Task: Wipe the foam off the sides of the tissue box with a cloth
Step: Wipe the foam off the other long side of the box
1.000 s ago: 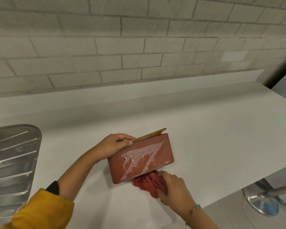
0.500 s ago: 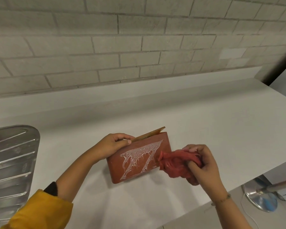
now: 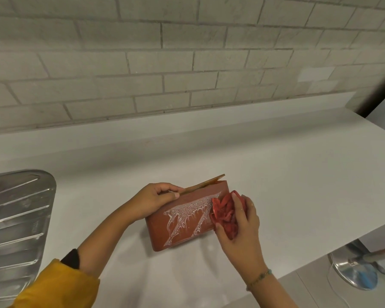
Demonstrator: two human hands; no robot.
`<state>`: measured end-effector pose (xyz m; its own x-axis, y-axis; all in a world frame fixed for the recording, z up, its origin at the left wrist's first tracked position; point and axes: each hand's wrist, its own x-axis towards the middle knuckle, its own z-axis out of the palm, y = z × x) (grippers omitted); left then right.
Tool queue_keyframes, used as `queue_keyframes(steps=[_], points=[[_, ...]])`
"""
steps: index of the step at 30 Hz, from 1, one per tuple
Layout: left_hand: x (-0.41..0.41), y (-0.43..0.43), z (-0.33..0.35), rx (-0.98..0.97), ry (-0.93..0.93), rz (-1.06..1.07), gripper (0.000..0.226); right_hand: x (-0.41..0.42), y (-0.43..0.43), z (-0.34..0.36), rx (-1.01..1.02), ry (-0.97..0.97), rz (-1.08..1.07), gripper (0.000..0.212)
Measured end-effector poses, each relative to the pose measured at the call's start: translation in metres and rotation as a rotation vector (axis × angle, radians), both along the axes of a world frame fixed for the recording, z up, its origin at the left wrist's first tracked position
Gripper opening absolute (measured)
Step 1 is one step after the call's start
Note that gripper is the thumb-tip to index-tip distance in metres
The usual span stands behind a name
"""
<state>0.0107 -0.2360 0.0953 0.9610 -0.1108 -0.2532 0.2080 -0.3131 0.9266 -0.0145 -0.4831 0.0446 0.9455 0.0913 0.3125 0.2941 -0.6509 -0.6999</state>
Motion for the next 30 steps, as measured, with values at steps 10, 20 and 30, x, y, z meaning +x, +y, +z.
queue_keyframes(steps=[10, 20, 30], points=[[0.001, 0.001, 0.003, 0.01, -0.01, -0.002, 0.021, 0.018, 0.012, 0.01, 0.001, -0.135, 0.026, 0.066], [0.0, 0.0, 0.004, -0.009, 0.004, -0.003, 0.02, 0.021, -0.014, -0.005, -0.075, -0.228, 0.19, 0.072], [-0.002, -0.002, 0.0, -0.042, 0.016, 0.02, 0.02, 0.005, 0.012, -0.004, -0.066, -0.234, 0.275, 0.044]])
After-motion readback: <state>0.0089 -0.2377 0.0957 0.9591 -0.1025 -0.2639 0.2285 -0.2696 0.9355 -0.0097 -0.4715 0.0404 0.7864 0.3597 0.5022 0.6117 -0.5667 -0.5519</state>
